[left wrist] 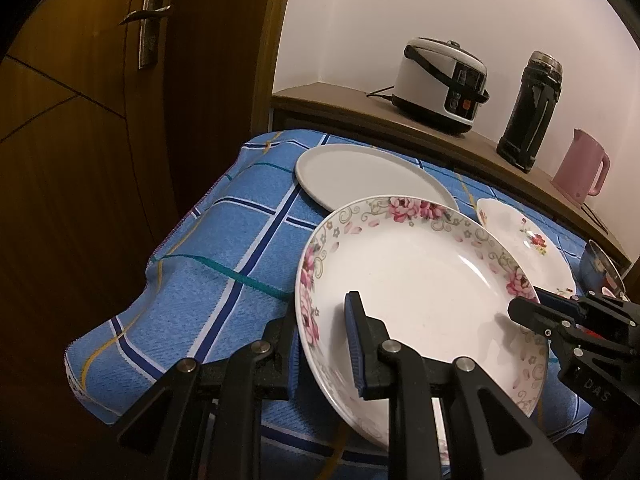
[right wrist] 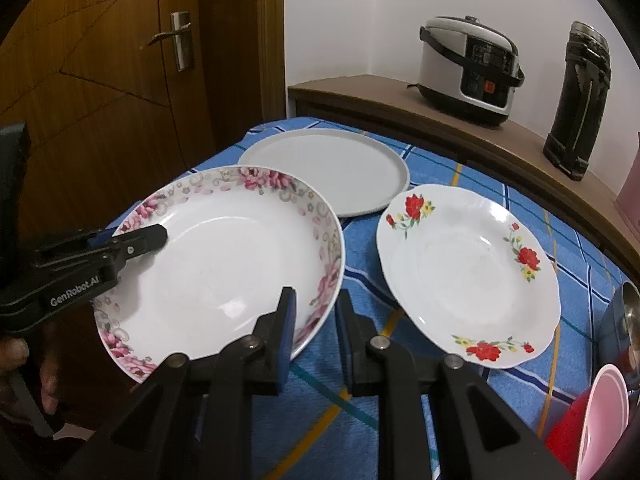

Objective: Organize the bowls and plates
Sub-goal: 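Lift the pink-floral bowl off the tablecloth with the left tool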

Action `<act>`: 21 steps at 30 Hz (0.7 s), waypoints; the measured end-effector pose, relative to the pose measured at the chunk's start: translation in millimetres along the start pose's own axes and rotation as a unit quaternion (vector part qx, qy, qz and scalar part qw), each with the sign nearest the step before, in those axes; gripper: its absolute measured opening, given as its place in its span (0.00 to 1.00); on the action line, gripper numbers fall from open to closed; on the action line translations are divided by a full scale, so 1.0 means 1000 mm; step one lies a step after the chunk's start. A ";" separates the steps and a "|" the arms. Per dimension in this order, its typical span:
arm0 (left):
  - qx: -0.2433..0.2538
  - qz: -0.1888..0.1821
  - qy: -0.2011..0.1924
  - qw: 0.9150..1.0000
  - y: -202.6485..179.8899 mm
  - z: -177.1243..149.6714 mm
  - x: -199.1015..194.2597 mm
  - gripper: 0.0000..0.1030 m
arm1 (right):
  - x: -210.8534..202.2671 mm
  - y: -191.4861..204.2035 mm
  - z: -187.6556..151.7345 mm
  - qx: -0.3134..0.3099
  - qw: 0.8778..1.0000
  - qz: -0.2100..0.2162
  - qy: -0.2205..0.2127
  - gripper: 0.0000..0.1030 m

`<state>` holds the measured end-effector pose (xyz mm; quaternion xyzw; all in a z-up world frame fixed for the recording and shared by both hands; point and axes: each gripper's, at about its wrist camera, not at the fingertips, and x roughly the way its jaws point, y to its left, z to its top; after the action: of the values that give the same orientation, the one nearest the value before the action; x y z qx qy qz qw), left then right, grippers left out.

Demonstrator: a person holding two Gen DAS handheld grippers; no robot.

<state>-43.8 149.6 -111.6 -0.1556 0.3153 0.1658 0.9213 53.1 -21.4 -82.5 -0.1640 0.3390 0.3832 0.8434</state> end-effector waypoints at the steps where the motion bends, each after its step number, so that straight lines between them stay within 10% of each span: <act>1: -0.001 0.000 -0.001 1.000 0.000 0.001 -0.001 0.22 | -0.001 0.000 0.001 0.000 1.000 0.000 -0.002 0.19; 21: 0.000 -0.005 -0.037 0.999 -0.003 0.019 -0.016 0.22 | -0.018 -0.003 0.009 0.002 0.999 0.002 -0.038 0.19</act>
<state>-43.9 151.0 -86.5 -0.1511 0.2800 0.1667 0.9333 50.6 -28.3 -63.2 -0.1474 0.3079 0.3901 0.8551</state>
